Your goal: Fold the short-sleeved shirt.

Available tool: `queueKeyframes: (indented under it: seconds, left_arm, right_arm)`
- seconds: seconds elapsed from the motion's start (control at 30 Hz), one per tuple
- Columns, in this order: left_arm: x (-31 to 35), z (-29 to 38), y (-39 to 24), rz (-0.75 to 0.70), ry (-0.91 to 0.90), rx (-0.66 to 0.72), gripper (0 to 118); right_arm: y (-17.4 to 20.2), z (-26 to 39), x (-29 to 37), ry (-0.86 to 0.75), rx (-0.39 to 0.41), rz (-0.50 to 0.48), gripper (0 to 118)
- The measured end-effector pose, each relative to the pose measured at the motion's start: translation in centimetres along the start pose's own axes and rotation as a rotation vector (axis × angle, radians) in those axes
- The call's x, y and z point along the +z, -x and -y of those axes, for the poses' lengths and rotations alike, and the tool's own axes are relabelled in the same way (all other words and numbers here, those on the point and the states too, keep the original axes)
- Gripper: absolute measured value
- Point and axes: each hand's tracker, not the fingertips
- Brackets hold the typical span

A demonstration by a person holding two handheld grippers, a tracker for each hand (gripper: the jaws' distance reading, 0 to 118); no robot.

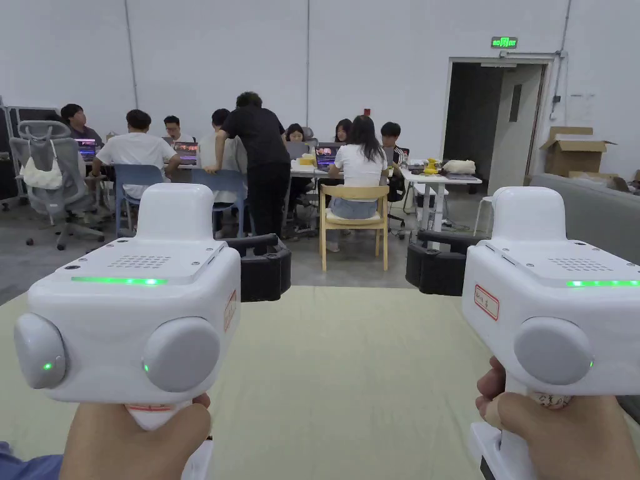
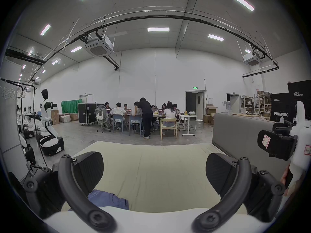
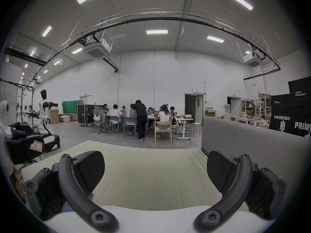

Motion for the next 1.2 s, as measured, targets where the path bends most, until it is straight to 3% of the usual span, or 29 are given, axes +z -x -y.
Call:
queueKeyframes:
  seconds: [1.2]
  left_arm:
    - [-0.4,1.0,-0.5,0.021,0.052,0.000,118]
  right_arm:
    - [0.1,1.6,-0.2,0.050,0.000,-0.006,118]
